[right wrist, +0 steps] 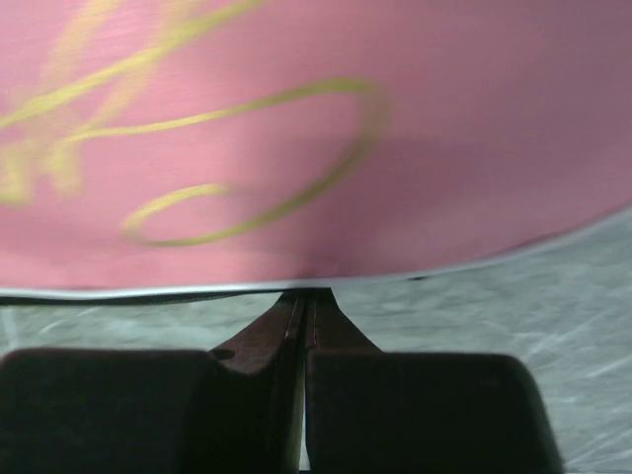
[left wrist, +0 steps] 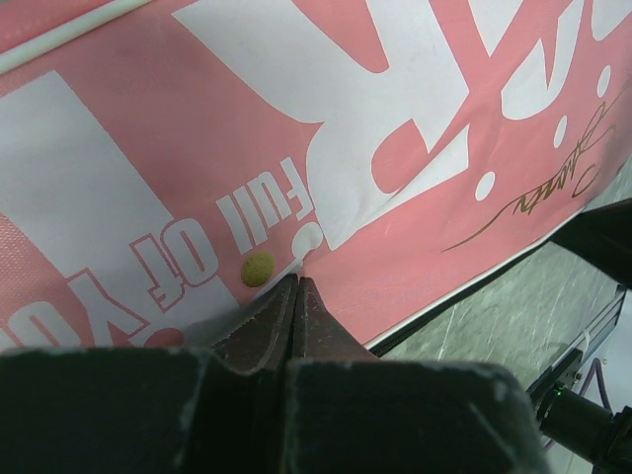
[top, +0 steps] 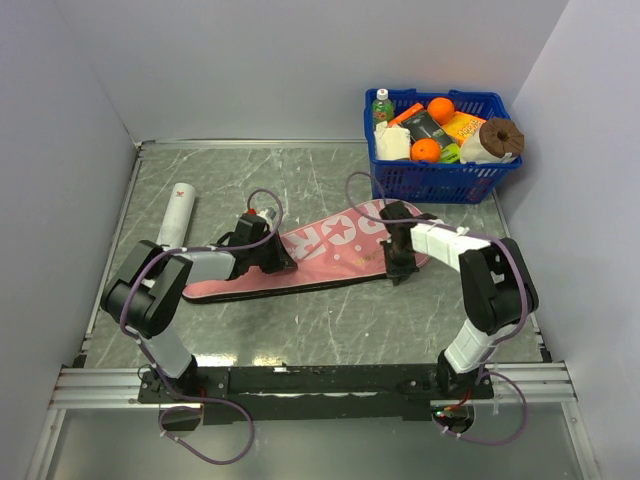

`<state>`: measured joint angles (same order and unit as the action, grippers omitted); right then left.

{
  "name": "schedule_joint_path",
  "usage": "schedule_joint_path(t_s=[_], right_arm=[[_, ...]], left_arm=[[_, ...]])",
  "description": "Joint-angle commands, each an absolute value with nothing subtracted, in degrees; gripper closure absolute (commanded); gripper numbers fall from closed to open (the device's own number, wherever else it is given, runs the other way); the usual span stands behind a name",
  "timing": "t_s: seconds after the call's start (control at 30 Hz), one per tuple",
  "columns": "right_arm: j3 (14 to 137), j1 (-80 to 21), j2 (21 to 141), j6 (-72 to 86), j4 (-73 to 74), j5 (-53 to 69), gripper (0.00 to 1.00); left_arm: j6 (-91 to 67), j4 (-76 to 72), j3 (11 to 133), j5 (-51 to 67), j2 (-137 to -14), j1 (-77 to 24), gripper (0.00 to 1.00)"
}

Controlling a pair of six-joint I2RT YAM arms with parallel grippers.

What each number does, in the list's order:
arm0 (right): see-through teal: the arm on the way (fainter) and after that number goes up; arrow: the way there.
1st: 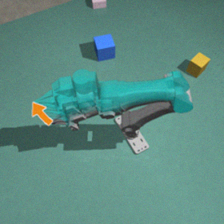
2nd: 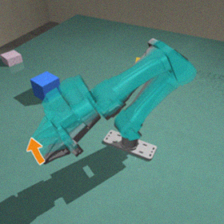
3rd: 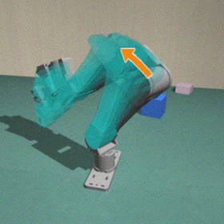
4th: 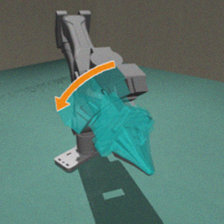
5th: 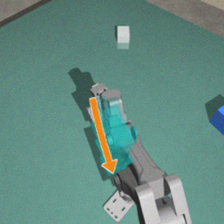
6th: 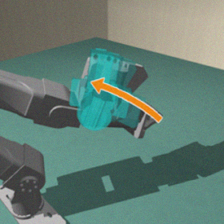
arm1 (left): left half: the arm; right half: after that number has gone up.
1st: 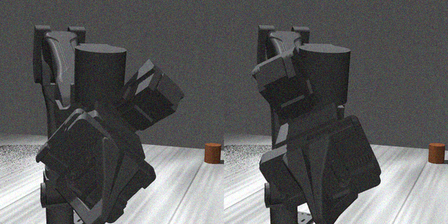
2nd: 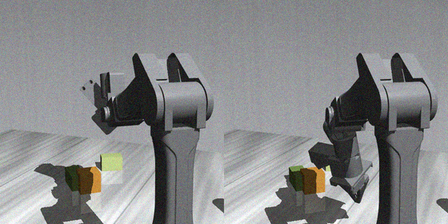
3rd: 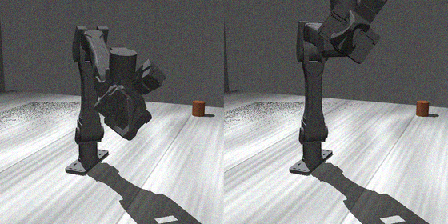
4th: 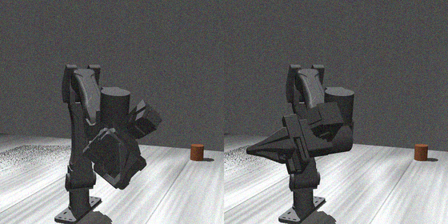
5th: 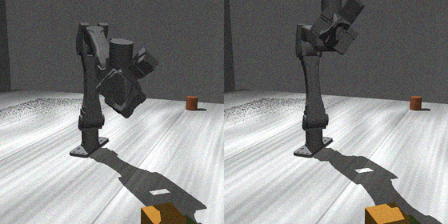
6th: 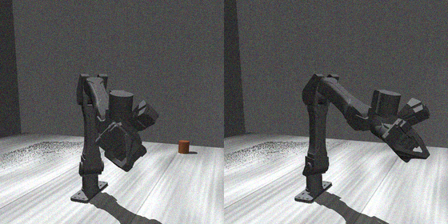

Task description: Pack up the badminton gear

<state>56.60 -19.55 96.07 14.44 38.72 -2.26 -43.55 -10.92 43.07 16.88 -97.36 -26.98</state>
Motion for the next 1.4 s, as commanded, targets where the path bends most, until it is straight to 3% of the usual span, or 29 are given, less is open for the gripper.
schedule_joint_path(t_s=[0.0, 0.3, 0.63, 0.73, 0.8, 1.13, 1.37], right_arm=[[61.7, -27.1, 97.8, 17.5, 36.2, 2.1, 1.00], [72.9, -41.5, 109.3, 25.8, 29.5, 15.9, 1.00], [73.7, -44.4, 114.1, 32.1, 19.3, 22.6, 1.00], [71.4, -44.4, 111.7, 32.8, 17.4, 21.5, 1.00], [70.1, -44.4, 110.7, 33.2, 16.6, 20.6, 1.00], [54.6, -43.7, 98.8, 35.2, 8.5, 17.6, 1.00], [41.1, -39.4, 85.1, 34.2, 6.6, 16.9, 1.00]], left_arm=[[-41.6, -10.5, 41.9, 15.0, -99.1, -26.9, 0.99], [-41.5, -11.0, 41.6, 15.2, -99.3, -26.8, 0.99], [-42.0, -12.1, 39.6, 15.5, -94.9, -27.0, 0.99], [-43.7, -11.1, 36.8, 12.8, -88.0, -27.3, 0.97], [-45.5, -10.6, 34.9, 9.2, -79.6, -27.7, 0.88], [-44.8, 11.4, 35.6, 0.7, -56.8, -27.9, 0.80], [-44.1, 22.9, 35.6, 0.2, -50.8, -28.0, 0.81]])
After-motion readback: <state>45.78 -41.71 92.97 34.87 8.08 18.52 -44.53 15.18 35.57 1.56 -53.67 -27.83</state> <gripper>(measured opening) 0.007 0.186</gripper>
